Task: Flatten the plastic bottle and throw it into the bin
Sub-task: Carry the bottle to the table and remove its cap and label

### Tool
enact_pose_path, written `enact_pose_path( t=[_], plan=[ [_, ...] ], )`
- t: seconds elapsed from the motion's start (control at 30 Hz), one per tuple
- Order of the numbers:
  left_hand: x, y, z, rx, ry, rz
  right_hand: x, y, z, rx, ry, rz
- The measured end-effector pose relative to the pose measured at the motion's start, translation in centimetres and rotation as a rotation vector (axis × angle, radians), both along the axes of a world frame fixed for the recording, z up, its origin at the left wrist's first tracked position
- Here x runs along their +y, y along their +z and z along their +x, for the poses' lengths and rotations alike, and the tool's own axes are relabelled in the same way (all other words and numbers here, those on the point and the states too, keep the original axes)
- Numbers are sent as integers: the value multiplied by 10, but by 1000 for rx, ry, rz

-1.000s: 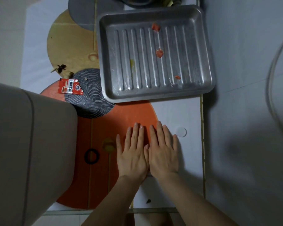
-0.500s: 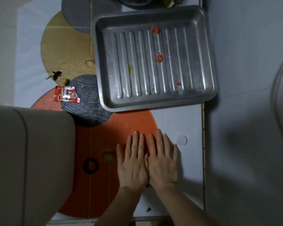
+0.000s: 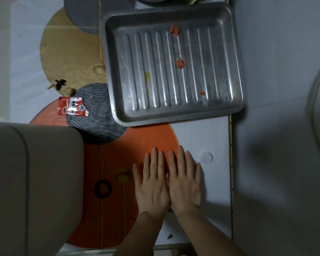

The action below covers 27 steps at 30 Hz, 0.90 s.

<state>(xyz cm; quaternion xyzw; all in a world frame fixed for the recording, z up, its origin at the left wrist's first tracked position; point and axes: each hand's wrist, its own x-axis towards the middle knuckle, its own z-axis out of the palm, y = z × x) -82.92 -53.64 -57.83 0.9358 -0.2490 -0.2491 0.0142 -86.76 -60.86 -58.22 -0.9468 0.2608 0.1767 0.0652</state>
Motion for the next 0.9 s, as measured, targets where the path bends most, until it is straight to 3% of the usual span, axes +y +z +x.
enact_pose_path(
  t=[0.4, 0.63, 0.9],
  plan=[
    [3, -6, -4, -23, 9, -9, 1, -2, -4, 32, 4, 77],
    [28, 19, -7, 38, 44, -209, 0, 1, -6, 12, 10, 93],
    [81, 26, -35, 252, 131, -375, -3, 5, -12, -75, -126, 152]
  ],
)
